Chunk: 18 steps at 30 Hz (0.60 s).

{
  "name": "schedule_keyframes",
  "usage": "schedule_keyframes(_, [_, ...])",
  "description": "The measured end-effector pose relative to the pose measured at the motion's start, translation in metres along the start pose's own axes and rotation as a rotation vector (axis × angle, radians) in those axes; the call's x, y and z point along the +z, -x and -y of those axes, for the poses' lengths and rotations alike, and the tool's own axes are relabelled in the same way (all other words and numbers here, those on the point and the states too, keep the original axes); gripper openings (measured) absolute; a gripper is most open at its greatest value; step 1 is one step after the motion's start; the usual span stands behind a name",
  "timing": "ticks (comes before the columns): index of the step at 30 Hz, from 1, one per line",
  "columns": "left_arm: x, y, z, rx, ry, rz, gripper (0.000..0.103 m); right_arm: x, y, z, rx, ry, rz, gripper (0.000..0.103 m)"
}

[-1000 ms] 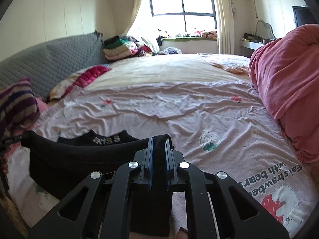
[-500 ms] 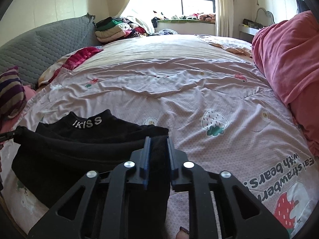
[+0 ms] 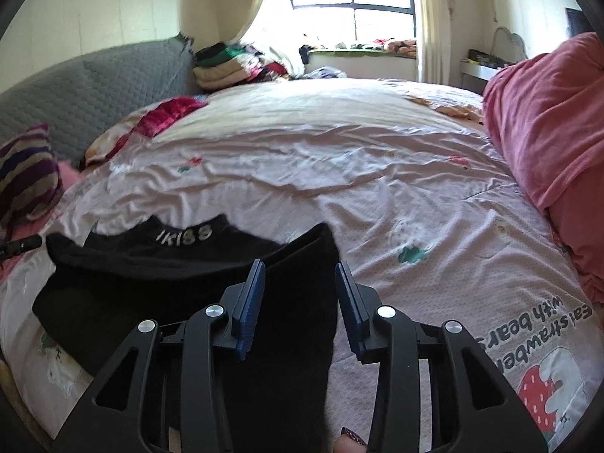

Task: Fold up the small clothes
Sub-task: 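Lay the folded hem onto the shirt near the collar with both grippers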

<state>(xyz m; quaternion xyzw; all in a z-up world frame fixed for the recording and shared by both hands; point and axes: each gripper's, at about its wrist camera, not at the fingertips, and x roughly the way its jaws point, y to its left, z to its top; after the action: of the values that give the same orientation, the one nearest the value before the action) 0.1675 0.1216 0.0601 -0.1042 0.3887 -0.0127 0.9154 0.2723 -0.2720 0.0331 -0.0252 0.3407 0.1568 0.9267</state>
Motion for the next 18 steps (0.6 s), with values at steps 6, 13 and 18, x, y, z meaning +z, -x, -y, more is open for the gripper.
schedule_keyframes(6, [-0.024,-0.025,0.028,-0.013,-0.107,-0.113,0.008,-0.014,-0.02,-0.016,0.006,0.058,-0.084,0.02])
schedule_keyframes(13, [-0.032,-0.055,0.036,0.014,-0.141,-0.171,0.008,-0.018,-0.039,-0.021,0.022,0.064,-0.132,0.02])
schedule_keyframes(18, [-0.02,-0.069,0.036,0.039,-0.142,-0.154,0.008,-0.015,-0.052,-0.022,0.015,0.072,-0.141,0.02])
